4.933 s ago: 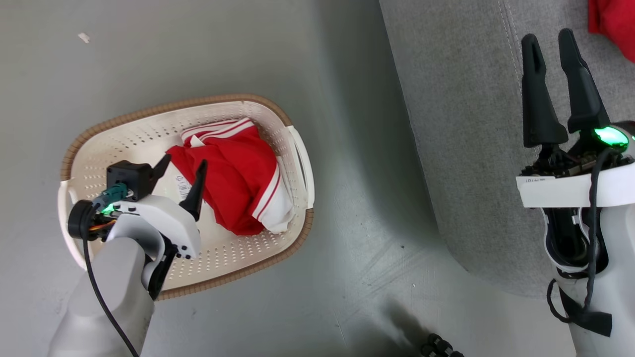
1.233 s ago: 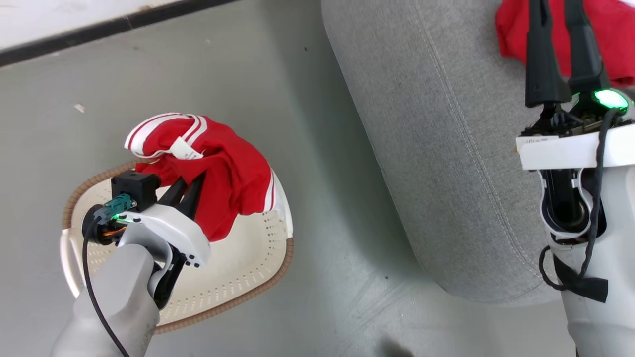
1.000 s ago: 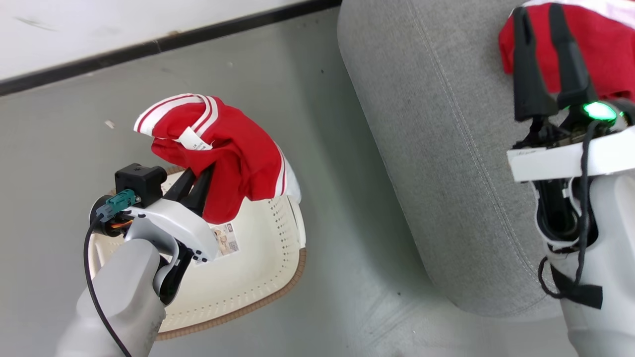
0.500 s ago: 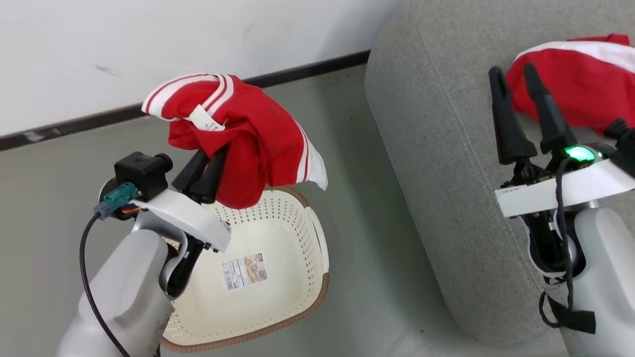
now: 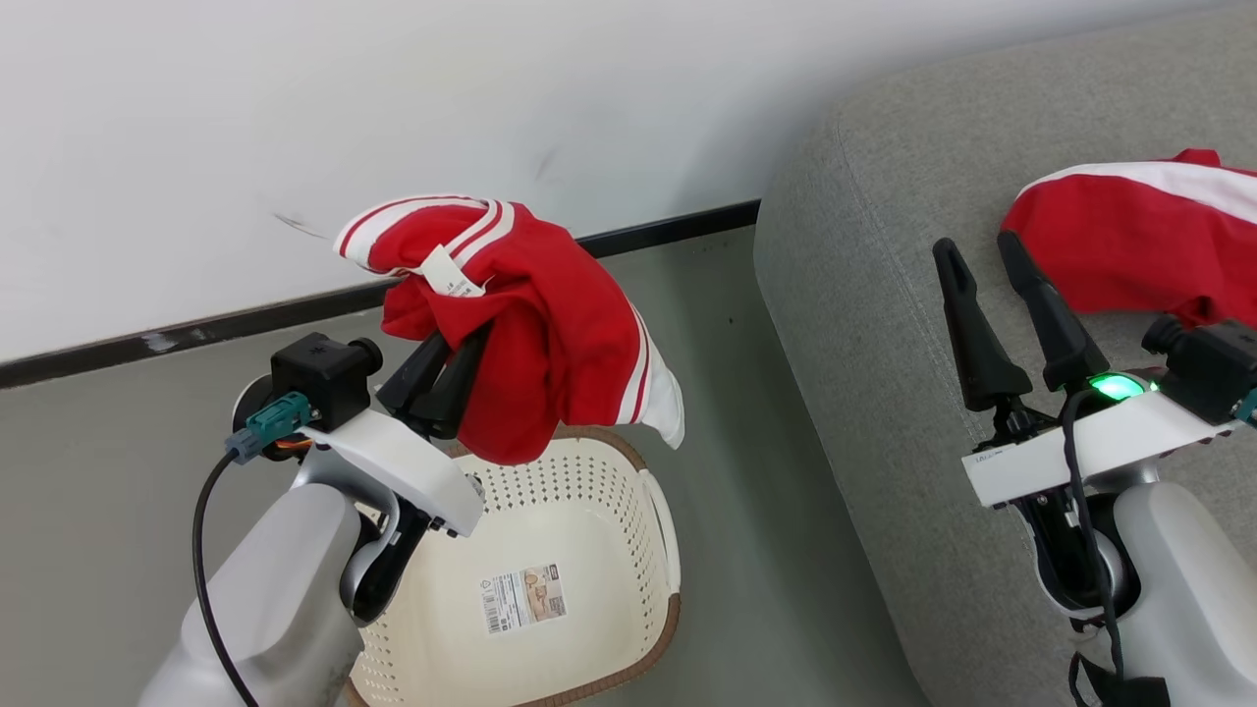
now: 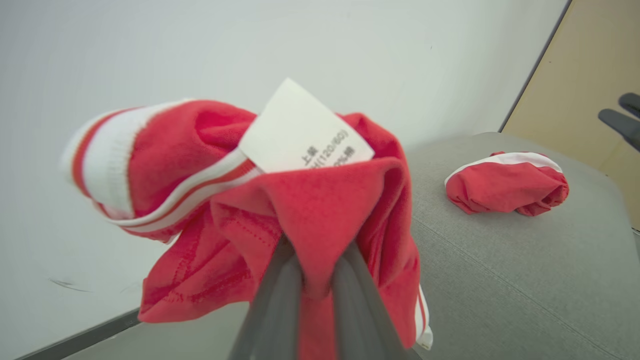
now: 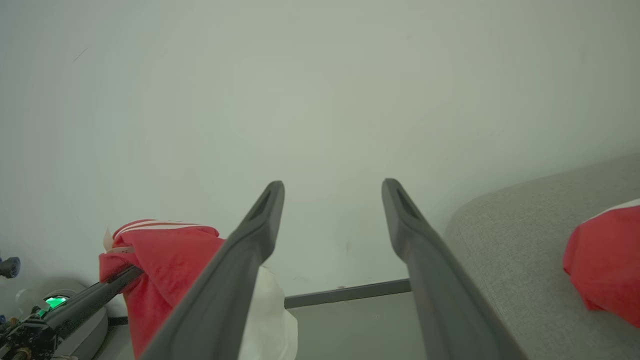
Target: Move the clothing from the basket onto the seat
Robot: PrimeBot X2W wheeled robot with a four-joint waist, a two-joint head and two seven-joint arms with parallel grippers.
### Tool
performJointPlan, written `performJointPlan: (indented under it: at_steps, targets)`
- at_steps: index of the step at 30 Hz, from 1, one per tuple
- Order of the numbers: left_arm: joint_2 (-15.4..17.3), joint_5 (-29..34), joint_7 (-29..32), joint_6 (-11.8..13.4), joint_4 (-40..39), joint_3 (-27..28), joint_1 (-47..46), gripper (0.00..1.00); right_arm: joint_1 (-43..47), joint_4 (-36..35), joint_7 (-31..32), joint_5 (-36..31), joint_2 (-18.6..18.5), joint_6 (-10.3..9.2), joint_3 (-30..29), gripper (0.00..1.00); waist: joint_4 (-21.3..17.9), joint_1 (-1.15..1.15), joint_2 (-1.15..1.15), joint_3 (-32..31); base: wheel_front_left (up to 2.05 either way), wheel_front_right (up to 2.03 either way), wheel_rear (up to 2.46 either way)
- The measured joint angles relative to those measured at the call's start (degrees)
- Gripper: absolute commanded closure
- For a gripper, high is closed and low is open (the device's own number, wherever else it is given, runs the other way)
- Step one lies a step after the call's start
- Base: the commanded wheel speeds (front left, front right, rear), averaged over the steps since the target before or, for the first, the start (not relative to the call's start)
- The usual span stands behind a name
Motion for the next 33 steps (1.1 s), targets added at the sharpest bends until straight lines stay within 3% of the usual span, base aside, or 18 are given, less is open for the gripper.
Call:
performJointPlan:
  at_steps: [20, 33]
  targets:
    - [-0.54, -2.76, 0.62, 0.00, 0.27, -2.30, 1.86, 1.00, 4.34, 1.11, 0.00, 0.57, -2.09, 0.00, 3.81, 0.00, 2.53, 0.00, 0.00, -6.57, 0.00, 0.00, 0.00]
    - [-1.40, -3.77, 1.35, 0.00, -2.12, -5.13, 1.85, 1.00, 4.35, 2.20, 0.01, -3.66, -4.13, 0.00, 15.61, 0.00, 3.66, 0.00, 0.00, -7.14, 0.00, 0.00, 0.00]
